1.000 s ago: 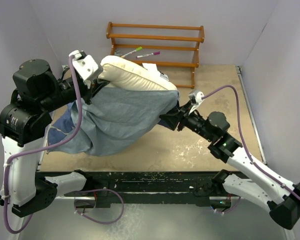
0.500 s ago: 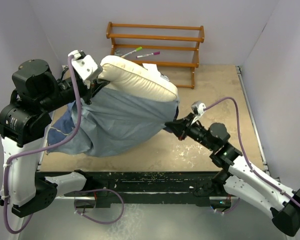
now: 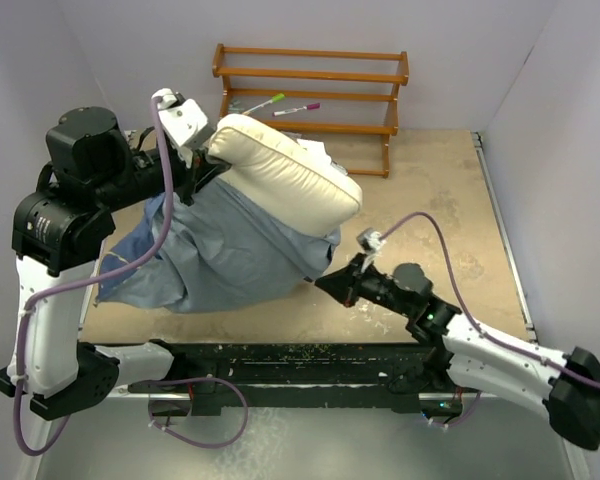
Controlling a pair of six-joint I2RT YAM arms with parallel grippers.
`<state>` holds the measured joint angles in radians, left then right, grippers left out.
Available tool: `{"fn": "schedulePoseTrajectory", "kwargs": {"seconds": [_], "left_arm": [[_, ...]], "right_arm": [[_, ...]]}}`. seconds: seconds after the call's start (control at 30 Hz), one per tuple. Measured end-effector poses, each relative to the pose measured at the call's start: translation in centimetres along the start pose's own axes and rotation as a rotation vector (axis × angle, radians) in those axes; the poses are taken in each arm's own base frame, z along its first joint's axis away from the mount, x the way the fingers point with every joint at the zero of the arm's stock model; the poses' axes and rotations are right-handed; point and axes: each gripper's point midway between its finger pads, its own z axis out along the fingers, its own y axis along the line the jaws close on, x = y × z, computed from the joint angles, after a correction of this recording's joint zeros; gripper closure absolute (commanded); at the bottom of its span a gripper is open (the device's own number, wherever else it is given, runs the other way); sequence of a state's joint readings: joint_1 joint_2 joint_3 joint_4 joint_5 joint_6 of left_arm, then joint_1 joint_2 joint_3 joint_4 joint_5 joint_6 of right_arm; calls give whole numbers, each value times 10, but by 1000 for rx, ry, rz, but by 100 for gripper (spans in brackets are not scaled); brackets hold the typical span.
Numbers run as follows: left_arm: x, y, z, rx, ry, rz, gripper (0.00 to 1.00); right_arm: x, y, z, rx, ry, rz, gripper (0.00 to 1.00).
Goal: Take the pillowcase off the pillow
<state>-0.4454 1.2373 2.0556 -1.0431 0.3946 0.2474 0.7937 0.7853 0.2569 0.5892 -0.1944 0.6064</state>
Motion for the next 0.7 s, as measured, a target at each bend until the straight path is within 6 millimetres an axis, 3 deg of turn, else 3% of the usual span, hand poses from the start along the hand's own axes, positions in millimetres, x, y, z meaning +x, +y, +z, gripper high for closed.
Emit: {"fn": "schedulePoseTrajectory", "kwargs": {"seconds": [0.1,0.2,0.3,0.4,0.47,0.6,0.7], "left_arm": [[-11,2,-3,-10,-31,3,100],[-26,3,-11,-23,-76,12,100],[-38,2,-16,-23,-117,30,100],[-39,-1,-17,-5,-123,47,100],[-37,-4,-17,17,-115,64,100],[-20,-19,-16,104,-61,87,100],[-2,-30,-15,171,-4,88,100]], "right_arm": [[5,17,15,-10,148,-65,48],[-31,37,20,-14,175,-147,37],[-106,73,14,-44,90,-258,33],[-195,120,-4,-88,-49,-368,30],[-243,150,-16,-120,-122,-435,26],[-307,197,-29,-188,-223,-553,16],[-315,203,-17,-208,-199,-604,1]]}}
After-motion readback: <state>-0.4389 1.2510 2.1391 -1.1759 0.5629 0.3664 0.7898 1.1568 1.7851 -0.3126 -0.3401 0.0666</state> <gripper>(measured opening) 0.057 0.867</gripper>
